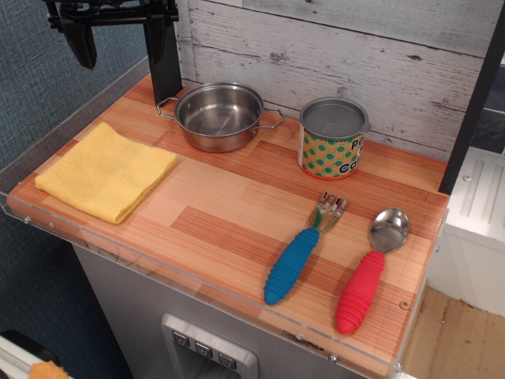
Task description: Move the yellow cloth near spatula.
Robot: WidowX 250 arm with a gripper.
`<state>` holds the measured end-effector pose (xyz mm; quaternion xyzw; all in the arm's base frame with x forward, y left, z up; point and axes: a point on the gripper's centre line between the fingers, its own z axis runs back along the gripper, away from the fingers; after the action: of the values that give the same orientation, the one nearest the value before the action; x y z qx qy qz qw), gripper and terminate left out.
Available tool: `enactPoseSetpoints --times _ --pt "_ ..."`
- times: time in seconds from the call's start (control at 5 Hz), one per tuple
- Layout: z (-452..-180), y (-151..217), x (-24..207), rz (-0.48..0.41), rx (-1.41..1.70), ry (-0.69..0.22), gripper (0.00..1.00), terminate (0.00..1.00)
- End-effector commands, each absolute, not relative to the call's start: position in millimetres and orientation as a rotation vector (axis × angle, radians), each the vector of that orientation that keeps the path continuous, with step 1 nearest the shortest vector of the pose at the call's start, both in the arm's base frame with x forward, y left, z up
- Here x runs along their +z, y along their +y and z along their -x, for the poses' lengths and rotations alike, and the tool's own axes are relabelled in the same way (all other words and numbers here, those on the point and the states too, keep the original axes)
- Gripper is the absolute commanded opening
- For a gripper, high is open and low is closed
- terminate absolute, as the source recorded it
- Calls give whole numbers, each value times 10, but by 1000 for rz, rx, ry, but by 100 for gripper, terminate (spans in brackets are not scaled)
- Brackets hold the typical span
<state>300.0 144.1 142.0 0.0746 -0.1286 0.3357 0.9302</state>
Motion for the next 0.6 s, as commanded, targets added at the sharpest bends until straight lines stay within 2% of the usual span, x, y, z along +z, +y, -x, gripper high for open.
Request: enactPoseSetpoints --times 0.0,0.2,0.4 --pt "-3000 1441 1420 -153 687 -263 100 0" --pt "-2907 1485 1314 -186 669 -245 100 0" --pt "-2832 1555 1188 -151 556 -247 100 0"
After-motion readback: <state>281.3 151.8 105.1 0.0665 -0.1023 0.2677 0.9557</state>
